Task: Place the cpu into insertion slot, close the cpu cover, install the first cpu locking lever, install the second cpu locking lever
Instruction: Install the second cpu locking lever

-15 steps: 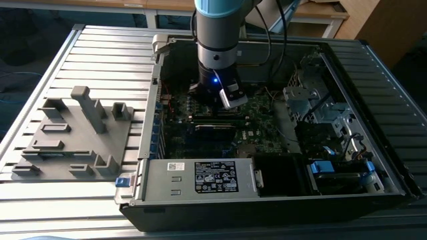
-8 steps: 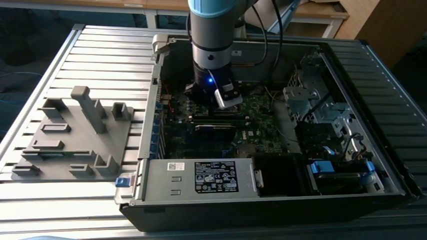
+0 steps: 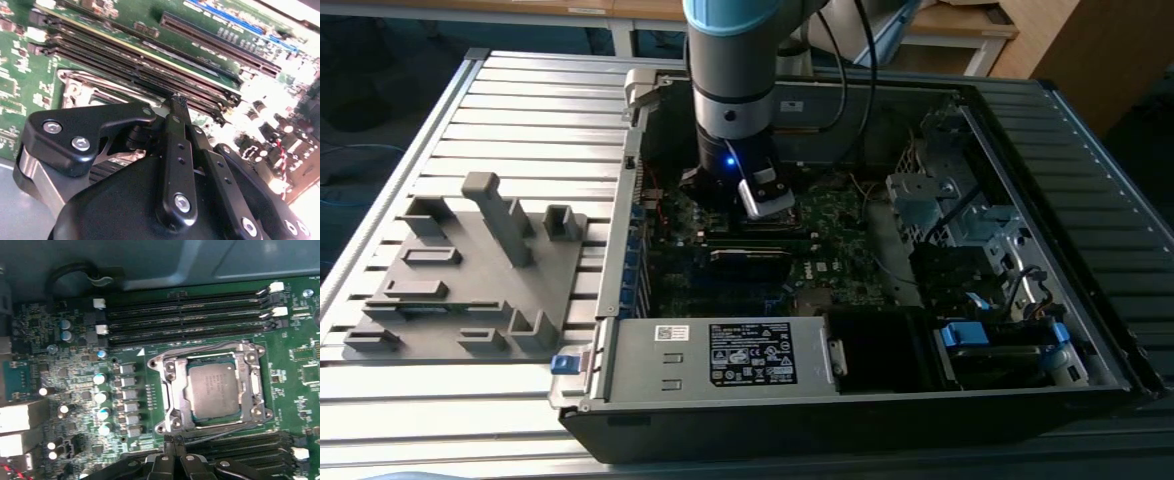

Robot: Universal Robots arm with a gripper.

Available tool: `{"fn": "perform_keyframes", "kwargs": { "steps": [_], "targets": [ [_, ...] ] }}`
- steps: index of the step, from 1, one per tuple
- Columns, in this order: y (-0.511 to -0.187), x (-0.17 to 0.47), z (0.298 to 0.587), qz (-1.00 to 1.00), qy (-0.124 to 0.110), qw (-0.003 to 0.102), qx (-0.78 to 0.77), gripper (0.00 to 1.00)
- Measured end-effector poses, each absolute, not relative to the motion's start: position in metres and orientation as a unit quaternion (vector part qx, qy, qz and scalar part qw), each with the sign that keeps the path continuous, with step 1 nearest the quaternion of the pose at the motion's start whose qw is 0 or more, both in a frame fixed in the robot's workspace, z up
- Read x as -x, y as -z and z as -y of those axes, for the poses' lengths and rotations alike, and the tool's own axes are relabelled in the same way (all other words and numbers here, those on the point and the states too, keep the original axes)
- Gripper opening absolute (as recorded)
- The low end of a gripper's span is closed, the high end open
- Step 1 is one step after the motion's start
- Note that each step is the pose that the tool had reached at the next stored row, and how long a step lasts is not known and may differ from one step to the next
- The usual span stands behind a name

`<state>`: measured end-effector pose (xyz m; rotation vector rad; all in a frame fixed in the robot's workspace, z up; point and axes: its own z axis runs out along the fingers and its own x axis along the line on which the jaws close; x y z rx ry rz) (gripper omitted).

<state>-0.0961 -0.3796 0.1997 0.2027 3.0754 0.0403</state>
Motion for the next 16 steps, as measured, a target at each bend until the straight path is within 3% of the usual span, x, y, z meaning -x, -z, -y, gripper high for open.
{"fn": "perform_keyframes", "kwargs": {
  "steps": [16],
  "targets": [
    [-0.1990,0.0985,0.3805,-0.997,-0.038,0.028,-0.066,0.10]
  ]
}}
